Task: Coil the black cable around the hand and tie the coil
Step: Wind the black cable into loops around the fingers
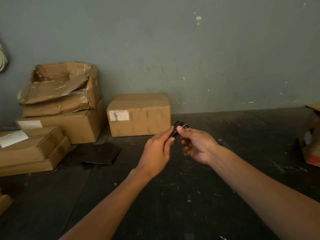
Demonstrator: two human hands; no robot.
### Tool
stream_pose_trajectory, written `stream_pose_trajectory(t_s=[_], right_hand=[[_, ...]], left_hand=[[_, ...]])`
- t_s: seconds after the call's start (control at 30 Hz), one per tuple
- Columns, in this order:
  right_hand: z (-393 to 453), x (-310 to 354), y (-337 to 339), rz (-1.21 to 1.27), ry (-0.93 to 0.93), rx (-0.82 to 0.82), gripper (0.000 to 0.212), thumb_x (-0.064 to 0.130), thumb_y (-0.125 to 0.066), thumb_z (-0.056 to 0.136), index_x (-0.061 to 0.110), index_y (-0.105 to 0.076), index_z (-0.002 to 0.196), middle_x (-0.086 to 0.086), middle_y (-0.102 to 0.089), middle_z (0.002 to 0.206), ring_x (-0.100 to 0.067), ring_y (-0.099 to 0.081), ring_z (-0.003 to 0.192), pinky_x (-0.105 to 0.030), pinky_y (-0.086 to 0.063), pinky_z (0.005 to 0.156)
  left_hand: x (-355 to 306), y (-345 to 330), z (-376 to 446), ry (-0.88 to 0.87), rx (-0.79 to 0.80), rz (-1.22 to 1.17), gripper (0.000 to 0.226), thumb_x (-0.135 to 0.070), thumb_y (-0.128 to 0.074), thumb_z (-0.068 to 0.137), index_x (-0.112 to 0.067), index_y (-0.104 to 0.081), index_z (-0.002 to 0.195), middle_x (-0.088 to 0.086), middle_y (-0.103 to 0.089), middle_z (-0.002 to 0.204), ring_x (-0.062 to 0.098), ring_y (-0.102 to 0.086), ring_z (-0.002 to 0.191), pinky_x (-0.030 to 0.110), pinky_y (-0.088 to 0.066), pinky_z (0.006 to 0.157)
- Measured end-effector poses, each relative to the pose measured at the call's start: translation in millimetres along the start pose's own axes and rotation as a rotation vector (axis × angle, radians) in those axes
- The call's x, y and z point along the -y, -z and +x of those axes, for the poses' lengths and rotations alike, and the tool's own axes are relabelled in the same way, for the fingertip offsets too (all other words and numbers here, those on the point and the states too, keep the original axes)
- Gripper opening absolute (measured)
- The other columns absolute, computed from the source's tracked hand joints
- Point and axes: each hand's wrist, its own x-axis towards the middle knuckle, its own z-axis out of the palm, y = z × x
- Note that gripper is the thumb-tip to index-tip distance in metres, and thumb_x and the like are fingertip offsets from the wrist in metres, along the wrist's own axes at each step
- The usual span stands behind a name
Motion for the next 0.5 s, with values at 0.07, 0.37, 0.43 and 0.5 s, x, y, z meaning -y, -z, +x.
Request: stream_pose_trajectory(t_s=[0.07, 0.37, 0.43, 0.5], right_hand=[[1, -7, 3, 0.011, -0.032, -0.012, 0.012, 0.022, -0.075, 0.083, 0.014, -0.067, 0.088, 0.004, -0.057, 0.065, -0.009, -0.046, 0.059, -0.023, -0.037, 0.049], [3, -32, 17, 0.044, -0.202, -0.09, 0.023, 0.026, -0.079, 0.079, 0.017, -0.06, 0.07, 0.005, -0.05, 0.058, -0.008, -0.04, 0.051, -0.023, -0.03, 0.05], [4, -35, 19, 0.037, -0.232, -0.084, 0.027, 0.029, -0.079, 0.078, 0.018, -0.058, 0.067, 0.006, -0.048, 0.054, -0.007, -0.038, 0.047, -0.022, -0.027, 0.046], [5, -39, 22, 0.032, -0.265, -0.066, 0.027, 0.031, -0.079, 0.079, 0.02, -0.058, 0.067, 0.007, -0.047, 0.052, -0.006, -0.038, 0.042, -0.02, -0.025, 0.041]], left_hand=[[2, -3, -2, -0.003, 0.028, -0.005, 0.044, -0.012, -0.049, 0.1, -0.015, -0.045, 0.144, 0.006, -0.065, 0.118, 0.013, -0.06, 0.105, 0.037, -0.051, 0.093], [12, -19, -13, 0.035, 0.21, -0.013, 0.041, -0.021, -0.048, 0.101, -0.015, -0.044, 0.142, 0.007, -0.058, 0.131, 0.014, -0.053, 0.118, 0.032, -0.044, 0.102], [15, -22, -12, 0.046, 0.204, -0.008, 0.036, -0.018, -0.044, 0.102, -0.012, -0.047, 0.138, 0.009, -0.059, 0.128, 0.018, -0.055, 0.117, 0.032, -0.045, 0.1], [17, -26, -14, 0.054, 0.208, -0.003, 0.032, -0.018, -0.041, 0.103, -0.01, -0.05, 0.132, 0.009, -0.06, 0.122, 0.017, -0.057, 0.109, 0.027, -0.046, 0.092]])
